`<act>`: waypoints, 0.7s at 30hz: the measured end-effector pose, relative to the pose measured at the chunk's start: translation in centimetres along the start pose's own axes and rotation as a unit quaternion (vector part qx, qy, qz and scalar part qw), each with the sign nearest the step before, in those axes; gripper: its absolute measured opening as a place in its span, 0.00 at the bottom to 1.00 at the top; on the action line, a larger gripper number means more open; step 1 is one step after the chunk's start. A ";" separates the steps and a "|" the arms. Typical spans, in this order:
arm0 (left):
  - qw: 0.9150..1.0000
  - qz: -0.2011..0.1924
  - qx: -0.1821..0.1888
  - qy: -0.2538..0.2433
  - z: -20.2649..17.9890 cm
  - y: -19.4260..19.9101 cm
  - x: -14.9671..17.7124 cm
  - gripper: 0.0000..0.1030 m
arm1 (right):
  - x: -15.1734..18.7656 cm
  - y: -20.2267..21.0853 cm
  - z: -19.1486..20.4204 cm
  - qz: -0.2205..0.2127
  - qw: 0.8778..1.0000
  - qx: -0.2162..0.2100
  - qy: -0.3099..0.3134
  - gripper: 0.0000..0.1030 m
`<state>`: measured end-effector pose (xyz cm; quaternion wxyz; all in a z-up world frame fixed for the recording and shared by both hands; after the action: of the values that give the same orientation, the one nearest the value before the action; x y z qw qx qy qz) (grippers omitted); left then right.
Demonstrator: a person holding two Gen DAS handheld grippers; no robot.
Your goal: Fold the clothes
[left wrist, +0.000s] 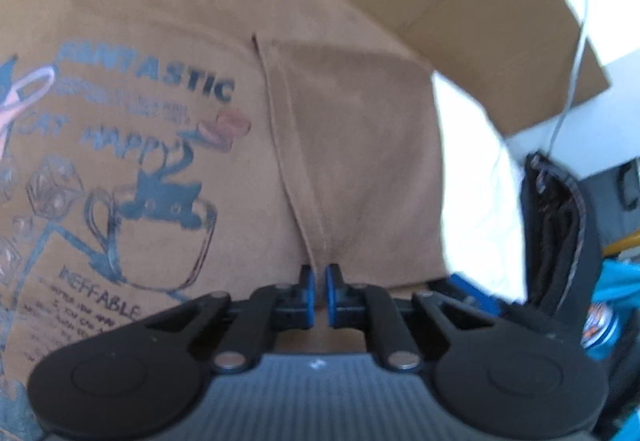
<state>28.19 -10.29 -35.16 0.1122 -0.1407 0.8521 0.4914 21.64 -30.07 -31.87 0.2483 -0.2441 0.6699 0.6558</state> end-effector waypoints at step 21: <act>0.987 -0.066 0.013 -0.144 -3.8 1.6 -4.1 0.13 | -3.9 0.8 0.2 -0.027 0.997 -0.056 -0.053 0.06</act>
<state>31.31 -12.29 -30.67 0.2678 -0.1231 0.8220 0.4873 24.02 -29.80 -28.70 0.2871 -0.2406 0.6111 0.6973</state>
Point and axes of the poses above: each gripper's, at about its wrist camera, not at the fingertips, and y roughly against the way its jaws point, z to its left, x to its underside, the point moved 1 cm from there along -y, roughly the way its jaws point, and after that the axes turned 6 degrees about -z, right-handed, at the moved point
